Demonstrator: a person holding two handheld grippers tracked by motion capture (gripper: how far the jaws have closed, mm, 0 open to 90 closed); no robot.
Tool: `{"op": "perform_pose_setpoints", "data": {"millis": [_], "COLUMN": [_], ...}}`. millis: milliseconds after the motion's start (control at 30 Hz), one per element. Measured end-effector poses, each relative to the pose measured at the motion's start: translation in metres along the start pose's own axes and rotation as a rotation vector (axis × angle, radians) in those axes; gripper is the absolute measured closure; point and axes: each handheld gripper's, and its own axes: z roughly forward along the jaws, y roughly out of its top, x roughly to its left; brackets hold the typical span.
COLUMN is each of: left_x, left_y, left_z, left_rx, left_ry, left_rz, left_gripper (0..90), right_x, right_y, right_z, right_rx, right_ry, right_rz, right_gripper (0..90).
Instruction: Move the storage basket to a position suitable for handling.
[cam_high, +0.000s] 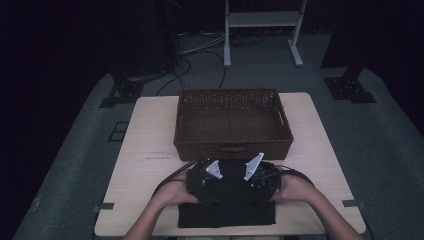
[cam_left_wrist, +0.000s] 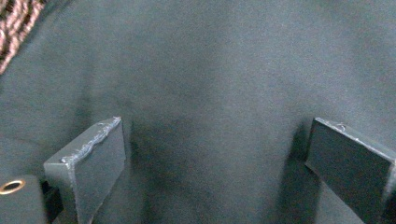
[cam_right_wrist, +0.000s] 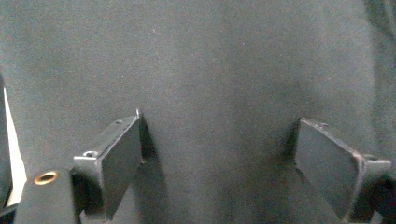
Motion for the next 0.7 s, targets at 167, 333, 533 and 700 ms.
{"op": "perform_pose_setpoints", "data": {"millis": [167, 333, 533, 700], "left_x": [0.006, 0.012, 0.016, 0.014], "left_y": [-0.003, -0.008, -0.011, -0.009], "left_z": [0.006, 0.010, 0.014, 0.016], "left_rx": [0.007, -0.008, -0.025, -0.021], "left_ry": [-0.029, -0.059, -0.080, -0.057], "left_rz": [-0.052, -0.102, -0.132, -0.125], "left_gripper": [4.4, 5.1, 5.2, 6.2], "right_x": [-0.001, -0.007, -0.010, -0.009], "right_y": [0.000, -0.003, -0.007, -0.004], "right_z": [0.006, 0.009, 0.013, 0.015], "right_rx": [0.020, 0.004, -0.024, -0.004], "right_ry": [-0.005, 0.024, 0.042, 0.033], "right_rz": [0.017, 0.048, 0.070, 0.077], "right_gripper": [11.6, 10.8, 10.8, 11.1]}}
